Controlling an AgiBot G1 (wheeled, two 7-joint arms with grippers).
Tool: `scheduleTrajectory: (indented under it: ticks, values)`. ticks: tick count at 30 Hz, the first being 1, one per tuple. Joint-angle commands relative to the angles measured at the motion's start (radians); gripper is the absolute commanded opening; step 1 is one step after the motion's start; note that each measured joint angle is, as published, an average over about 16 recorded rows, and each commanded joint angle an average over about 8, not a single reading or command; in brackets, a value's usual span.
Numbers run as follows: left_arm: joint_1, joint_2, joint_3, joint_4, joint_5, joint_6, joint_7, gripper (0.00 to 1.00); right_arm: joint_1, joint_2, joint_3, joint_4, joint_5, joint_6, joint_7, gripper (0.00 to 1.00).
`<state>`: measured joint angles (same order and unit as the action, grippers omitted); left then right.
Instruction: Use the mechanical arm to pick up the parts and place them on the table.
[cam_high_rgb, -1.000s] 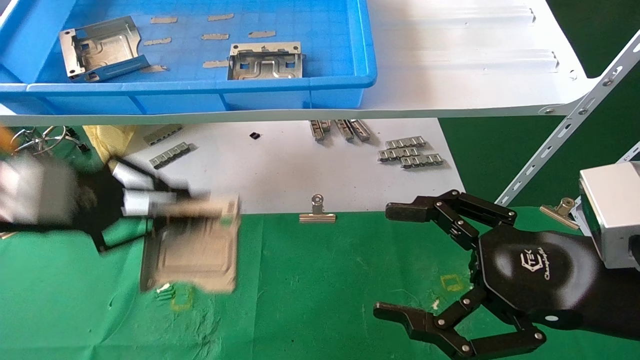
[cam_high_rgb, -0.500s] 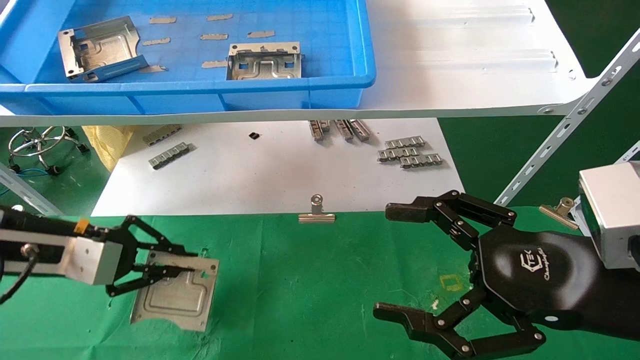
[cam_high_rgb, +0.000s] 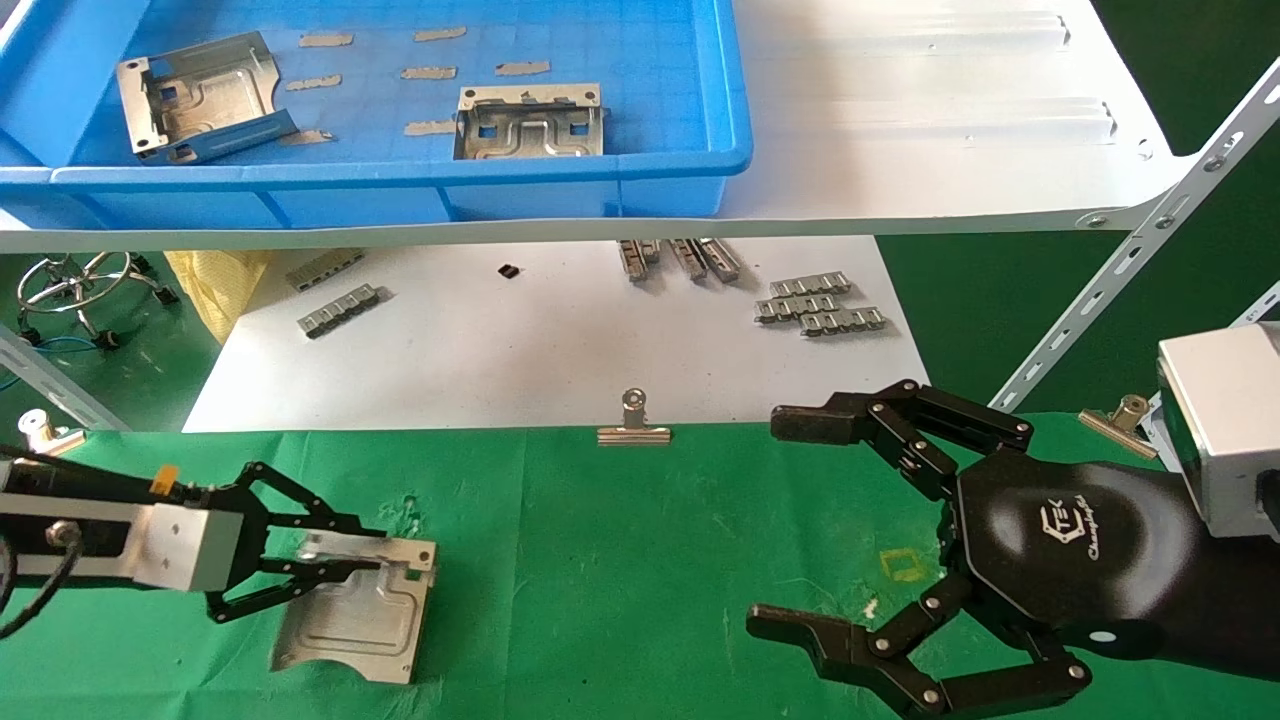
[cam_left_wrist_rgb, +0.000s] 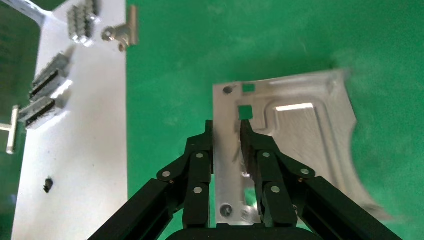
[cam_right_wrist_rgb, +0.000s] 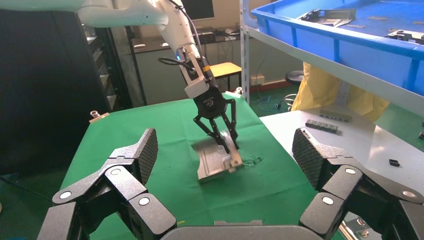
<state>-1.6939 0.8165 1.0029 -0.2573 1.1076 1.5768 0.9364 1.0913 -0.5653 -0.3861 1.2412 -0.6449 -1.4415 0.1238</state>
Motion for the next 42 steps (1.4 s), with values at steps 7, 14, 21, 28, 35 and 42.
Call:
scheduleTrajectory:
  ticks: [7,14,21,28,35,42]
  values:
    - [-0.014,0.014,0.007,0.046,-0.021,0.007,-0.003,1.00,0.000,0.000,0.000,0.000,0.000,0.000,0.000,1.00]
    - [0.020,-0.013,-0.016,0.041,-0.136,0.020,-0.157,1.00,0.000,0.000,0.000,0.000,0.000,0.000,0.000,1.00]
    - [0.149,-0.052,-0.063,0.075,-0.298,0.013,-0.374,1.00,0.000,0.000,0.000,0.000,0.000,0.000,0.000,1.00]
    - [0.226,-0.049,-0.084,0.114,-0.362,0.009,-0.451,1.00,0.000,0.000,0.000,0.000,0.000,0.000,0.000,1.00]
    - [0.207,-0.051,-0.085,0.091,-0.344,0.008,-0.435,1.00,0.000,0.000,0.000,0.000,0.000,0.000,0.000,1.00]
    - [0.242,-0.065,-0.140,-0.005,-0.347,0.000,-0.494,1.00,0.000,0.000,0.000,0.000,0.000,0.000,0.000,1.00]
